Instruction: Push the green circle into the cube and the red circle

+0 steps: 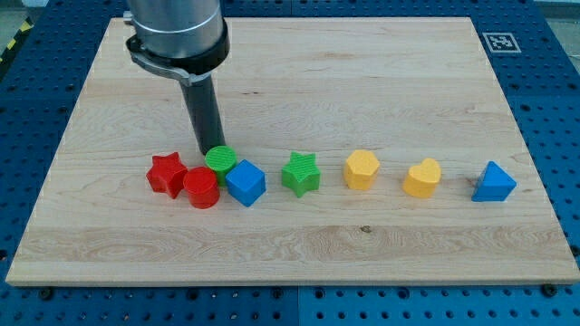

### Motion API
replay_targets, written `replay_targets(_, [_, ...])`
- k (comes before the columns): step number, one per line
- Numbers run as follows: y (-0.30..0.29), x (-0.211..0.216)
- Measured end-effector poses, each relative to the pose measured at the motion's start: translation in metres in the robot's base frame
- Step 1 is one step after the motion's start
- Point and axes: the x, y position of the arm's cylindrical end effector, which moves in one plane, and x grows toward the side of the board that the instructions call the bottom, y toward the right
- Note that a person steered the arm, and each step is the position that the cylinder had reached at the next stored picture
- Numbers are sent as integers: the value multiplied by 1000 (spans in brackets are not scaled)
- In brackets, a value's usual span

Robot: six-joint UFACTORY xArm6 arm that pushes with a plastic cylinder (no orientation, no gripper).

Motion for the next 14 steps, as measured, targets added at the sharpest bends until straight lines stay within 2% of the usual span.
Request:
replay_targets(4, [33, 0])
replay_targets(11, [14, 19])
replay_targets(12, [9, -8])
replay_targets(13, [-23, -14])
replay_targets(14, [-83, -9])
